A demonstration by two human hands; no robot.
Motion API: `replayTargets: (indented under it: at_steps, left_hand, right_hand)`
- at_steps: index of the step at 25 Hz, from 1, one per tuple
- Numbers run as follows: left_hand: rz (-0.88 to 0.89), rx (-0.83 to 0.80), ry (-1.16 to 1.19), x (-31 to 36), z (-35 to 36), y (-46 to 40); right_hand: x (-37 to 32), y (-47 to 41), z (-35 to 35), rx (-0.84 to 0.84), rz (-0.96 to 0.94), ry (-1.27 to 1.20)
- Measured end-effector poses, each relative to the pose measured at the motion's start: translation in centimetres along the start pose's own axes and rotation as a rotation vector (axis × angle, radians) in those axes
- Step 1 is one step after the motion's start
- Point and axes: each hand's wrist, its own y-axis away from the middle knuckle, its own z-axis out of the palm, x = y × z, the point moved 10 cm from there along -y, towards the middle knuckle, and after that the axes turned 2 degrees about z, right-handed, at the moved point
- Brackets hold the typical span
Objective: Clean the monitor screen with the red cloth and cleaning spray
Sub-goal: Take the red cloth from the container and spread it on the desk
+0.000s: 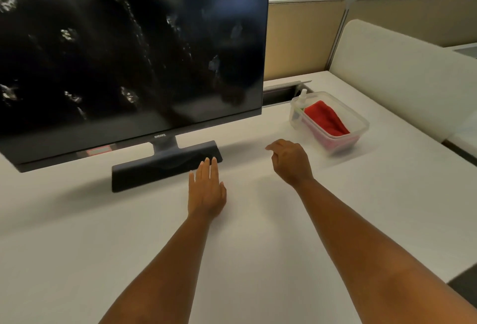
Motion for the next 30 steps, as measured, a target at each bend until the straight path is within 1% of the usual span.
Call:
replayTargets:
  at_steps: [6, 11, 14, 18, 20, 22, 24, 27, 30]
  left_hand:
    - [-0.023, -0.04, 0.031, 4.1, 3.5, -2.3]
    - [-0.049, -0.06, 0.002, 6.1, 5.5, -4.0]
    - [-0.05, -0.061, -0.037, 6.9, 6.4, -4.7]
    - [-0.067, -0.092, -0.041, 6.6, 7.4, -4.9]
    - [-0.063, -0.105, -0.05, 6.6, 7.7, -5.0]
    - [-0.062, -0.112, -0.046, 6.6, 7.7, -4.9]
    - [-0.066, -0.11, -0.044, 6.6, 7.7, -4.9]
    - [-0.068, -0.107, -0.051, 6.5, 7.8, -5.0]
    - [-0.067, -0.1, -0.046, 6.3, 7.9, -5.0]
  right_hand:
    - [7.7, -2.1, -3.7, 0.101, 0.046, 0.037]
    - [13.1, -3.5, -5.0, 0.116, 0.127, 0.075]
    - [16.5, -5.2, -4.0, 0.001, 0.226, 0.098]
    - [20.9, -7.4, -2.1, -0.181, 0.414, 0.072]
    - [22.9, -7.9, -0.8, -0.31, 0.491, 0.08]
    - [24.0, -7.8, 0.6, -0.463, 0.524, 0.141]
    - [24.6, -7.5, 1.6, -0.577, 0.568, 0.199]
    - [24.5, -7.4, 2.3, -0.648, 0.601, 0.228]
    - [24.2, -7.8, 2.8, -0.657, 0.574, 0.25]
